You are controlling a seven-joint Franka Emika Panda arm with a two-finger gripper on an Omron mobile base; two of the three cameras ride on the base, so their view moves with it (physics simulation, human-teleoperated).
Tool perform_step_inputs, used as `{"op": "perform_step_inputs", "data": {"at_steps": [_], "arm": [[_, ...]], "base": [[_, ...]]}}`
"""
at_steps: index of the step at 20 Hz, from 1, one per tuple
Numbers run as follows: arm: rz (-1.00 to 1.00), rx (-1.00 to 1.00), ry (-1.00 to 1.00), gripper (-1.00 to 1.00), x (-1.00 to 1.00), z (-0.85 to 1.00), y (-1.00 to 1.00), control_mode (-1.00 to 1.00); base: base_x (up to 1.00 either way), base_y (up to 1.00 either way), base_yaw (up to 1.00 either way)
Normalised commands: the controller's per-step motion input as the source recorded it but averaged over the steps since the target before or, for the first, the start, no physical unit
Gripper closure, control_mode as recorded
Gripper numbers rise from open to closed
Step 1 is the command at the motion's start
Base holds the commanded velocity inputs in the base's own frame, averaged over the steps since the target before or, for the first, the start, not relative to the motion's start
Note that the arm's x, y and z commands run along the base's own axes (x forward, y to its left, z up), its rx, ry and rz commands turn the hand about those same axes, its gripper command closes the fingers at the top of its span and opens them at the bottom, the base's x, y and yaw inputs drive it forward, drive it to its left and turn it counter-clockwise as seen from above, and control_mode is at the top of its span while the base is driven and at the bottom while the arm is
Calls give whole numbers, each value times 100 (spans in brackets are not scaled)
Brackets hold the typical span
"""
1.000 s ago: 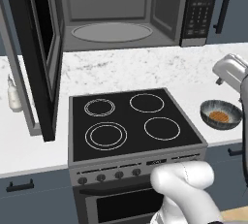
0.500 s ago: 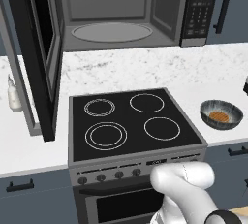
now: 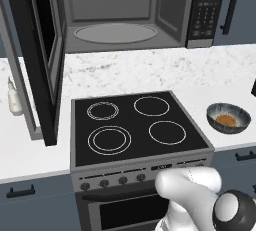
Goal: Open the microwave, place the bowl with waffle inside the microwave, then close the microwave door and turn it on.
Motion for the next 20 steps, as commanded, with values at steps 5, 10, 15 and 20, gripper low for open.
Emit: {"op": "perform_step_inputs", "data": {"at_steps": [5,10,15,20], "arm": [[-11,0,28,-100,75,-49,-21,-100],[-6,3,11,-100,65,-78,-32,-100],[-5,7,0,-100,40,-33,-42,-100],[-2,9,0,-100,26,-43,-37,-100]], "base": [[0,0,0],[0,0,0],[0,0,0],[0,0,0]]}}
